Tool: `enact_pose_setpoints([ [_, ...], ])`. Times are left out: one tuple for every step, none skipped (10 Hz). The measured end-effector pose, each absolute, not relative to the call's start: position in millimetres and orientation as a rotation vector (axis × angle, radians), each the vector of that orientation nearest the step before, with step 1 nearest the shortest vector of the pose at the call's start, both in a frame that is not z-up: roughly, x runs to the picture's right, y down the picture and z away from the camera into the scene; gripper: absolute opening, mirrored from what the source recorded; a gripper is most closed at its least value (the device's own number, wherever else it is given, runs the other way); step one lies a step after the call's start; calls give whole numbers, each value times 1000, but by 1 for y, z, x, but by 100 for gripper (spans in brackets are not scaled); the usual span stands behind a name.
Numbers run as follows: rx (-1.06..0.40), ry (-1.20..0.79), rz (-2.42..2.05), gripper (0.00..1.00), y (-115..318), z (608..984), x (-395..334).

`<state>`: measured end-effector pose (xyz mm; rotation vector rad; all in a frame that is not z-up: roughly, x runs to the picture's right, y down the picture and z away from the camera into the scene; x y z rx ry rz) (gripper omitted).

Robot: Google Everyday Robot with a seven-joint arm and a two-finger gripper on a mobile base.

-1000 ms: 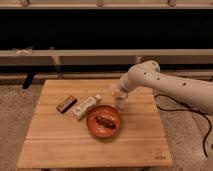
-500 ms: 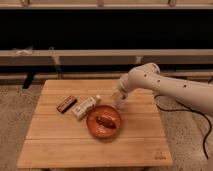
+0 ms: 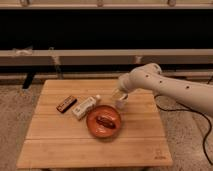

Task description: Place the white sponge in the ceramic cup

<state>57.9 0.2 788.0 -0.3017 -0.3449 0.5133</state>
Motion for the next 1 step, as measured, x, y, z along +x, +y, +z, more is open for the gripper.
enact_pose_setpoints([
  [-301,-344,515,80,0,788,59],
])
